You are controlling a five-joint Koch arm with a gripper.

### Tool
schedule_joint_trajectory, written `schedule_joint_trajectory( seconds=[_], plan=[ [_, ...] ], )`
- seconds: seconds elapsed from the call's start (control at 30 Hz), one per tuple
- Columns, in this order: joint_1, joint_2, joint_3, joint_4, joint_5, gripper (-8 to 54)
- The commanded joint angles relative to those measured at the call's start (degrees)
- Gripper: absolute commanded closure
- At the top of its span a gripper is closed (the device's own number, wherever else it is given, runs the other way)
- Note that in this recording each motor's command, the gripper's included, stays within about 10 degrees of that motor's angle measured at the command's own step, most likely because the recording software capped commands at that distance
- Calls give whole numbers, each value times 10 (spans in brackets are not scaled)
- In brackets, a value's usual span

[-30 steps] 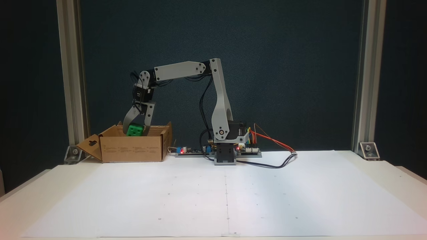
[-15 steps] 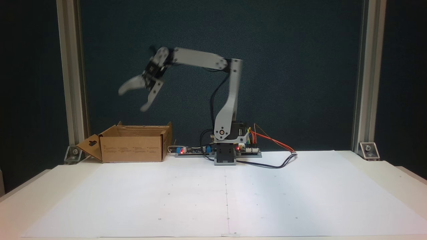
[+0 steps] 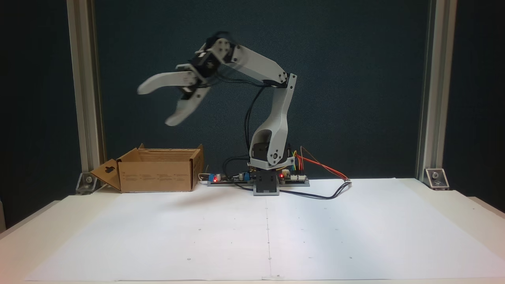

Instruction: Grasp a green dice and put it in the bin.

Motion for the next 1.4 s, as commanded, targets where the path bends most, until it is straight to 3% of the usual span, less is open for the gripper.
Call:
schedule_joint_trajectory(
  seconds=[0.0, 0.2, 0.4, 0.63, 0.87, 1.37],
  plan=[
    [-89, 16, -4, -3, 35, 18],
    [-299, 31, 73, -25, 35, 15],
    [-417, 77, 234, -177, 34, 17],
    [-444, 178, 425, -366, 34, 17],
    [-462, 277, 507, -532, 35, 11],
    [-445, 287, 747, -880, 33, 16]
  ],
)
